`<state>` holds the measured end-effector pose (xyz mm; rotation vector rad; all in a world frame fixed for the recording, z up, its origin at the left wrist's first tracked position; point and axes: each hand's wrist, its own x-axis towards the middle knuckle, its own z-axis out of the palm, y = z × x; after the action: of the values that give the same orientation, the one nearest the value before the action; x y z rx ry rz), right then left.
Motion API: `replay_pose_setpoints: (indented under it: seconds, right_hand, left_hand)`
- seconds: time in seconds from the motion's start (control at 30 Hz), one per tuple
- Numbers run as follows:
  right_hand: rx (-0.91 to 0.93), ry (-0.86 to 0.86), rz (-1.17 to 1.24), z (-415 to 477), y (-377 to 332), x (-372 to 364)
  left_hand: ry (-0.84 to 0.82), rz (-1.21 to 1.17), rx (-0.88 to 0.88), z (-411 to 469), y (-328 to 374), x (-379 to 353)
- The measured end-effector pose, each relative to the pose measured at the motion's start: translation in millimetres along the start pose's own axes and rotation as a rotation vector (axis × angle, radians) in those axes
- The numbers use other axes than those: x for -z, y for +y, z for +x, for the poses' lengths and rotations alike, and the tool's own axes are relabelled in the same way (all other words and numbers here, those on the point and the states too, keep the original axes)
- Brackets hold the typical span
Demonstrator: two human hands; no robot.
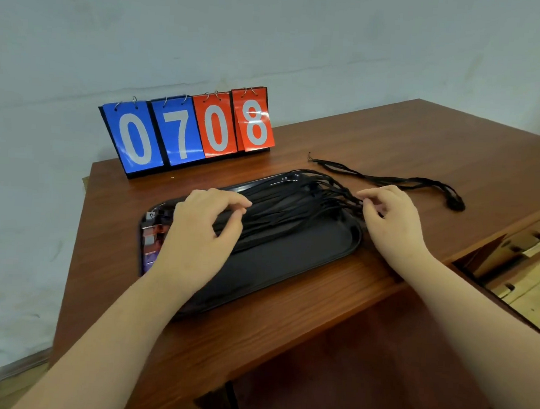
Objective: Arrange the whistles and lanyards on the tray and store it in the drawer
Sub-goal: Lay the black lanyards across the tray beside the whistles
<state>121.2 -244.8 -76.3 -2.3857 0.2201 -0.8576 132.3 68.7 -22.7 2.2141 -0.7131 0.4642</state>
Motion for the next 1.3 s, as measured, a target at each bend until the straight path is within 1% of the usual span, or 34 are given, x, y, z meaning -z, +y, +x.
replay_pose_setpoints:
  seconds: [0.13,0.2,0.27,0.37,0.47,0.6,0.77,0.87,0.97,1.1,1.3]
  right_hand:
    - [-0.118,0.018,-0.009,24.3,14.7,9.9]
    - [-0.183,0.008,-0.028,40.6,26.2,13.0]
    - [-0.234,-0.018,-0.091,56.9,39.3,12.6]
    - [-0.262,-0.087,-0.17,74.9,53.6,7.9]
    - [-0.298,-0.18,-0.22,82.4,60.8,0.4]
    - [-0.343,-0.249,-0.307,86.2,59.4,-1.7]
    - [-0.377,-0.348,-0.448,86.8,49.6,0.4]
    - [-0.372,-0.346,-0.444,85.4,41.9,5.5]
    - [-0.317,-0.223,-0.363,87.5,23.1,16.0]
    - [-0.295,-0.126,-0.031,92.2,-17.8,25.7]
    - [-0.118,0.093,0.277,101.4,-82.5,51.3]
  left_hand:
    - [-0.182,0.04,-0.082,36.4,18.2,-39.2]
    - [-0.247,0.055,-0.116,53.5,25.3,-60.6]
    - [-0.301,0.064,-0.122,69.5,32.4,-81.1]
    - [-0.37,0.072,-0.107,88.5,41.3,-108.6]
    - [-0.4,0.074,-0.104,97.5,49.2,-130.0]
    - [-0.422,0.077,-0.107,97.0,53.8,-141.9]
    - [-0.414,0.082,-0.085,88.6,51.4,-133.9]
    - [-0.414,0.077,-0.067,84.8,50.7,-122.5]
    - [-0.392,0.064,-0.057,83.7,55.1,-109.0]
    - [-0.363,-0.011,0.01,83.5,64.2,-89.3]
    - [-0.332,-0.129,0.09,80.4,67.7,-57.6]
